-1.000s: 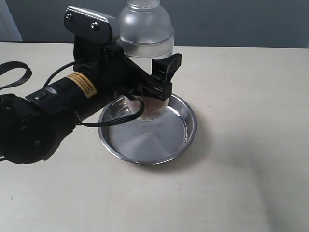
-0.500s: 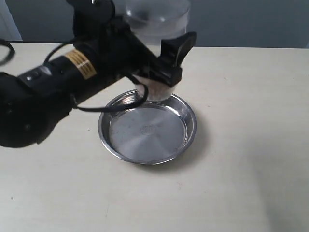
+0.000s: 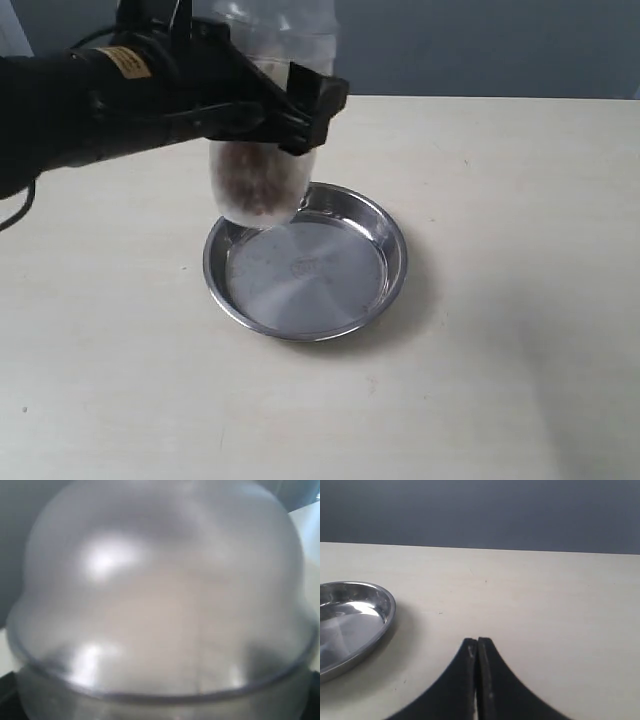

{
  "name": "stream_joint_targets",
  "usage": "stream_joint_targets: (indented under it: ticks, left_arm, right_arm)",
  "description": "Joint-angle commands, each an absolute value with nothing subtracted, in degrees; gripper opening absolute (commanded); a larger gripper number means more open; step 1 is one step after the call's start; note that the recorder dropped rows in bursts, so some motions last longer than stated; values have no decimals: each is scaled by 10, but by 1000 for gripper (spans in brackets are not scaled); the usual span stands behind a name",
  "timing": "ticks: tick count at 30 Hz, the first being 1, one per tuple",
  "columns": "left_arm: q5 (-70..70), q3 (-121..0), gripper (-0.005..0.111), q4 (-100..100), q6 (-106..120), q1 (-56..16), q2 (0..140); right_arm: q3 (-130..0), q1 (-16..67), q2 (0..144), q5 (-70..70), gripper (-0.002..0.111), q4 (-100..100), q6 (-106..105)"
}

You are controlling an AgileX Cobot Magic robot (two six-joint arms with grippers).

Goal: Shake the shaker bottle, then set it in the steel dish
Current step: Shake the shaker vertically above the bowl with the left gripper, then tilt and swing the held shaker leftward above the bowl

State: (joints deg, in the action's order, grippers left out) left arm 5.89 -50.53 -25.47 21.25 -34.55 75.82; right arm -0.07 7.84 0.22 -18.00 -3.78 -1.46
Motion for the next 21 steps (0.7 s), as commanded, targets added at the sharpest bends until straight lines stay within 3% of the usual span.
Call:
stream_joint_targets:
  ticks: [1,6,9,13,21]
  left_arm:
    - [86,-418,0,-322,218,-325,773]
    - [216,-466,0,-242,213,-385,687]
    - [217,-383,0,-348,186,-379,797]
    - [265,-399,0,-235,150,-404,760]
    - [252,-421,0,-260,157,-395,741]
  right_arm:
    - [0,81,0,-175,-1,-37,-15]
    - [0,81,0,-175,-1,-37,-15]
    - [0,81,0,-175,-1,-37,-15]
    - [0,81,0,-175,-1,-37,-15]
    - [0,81,0,-175,-1,-37,-15]
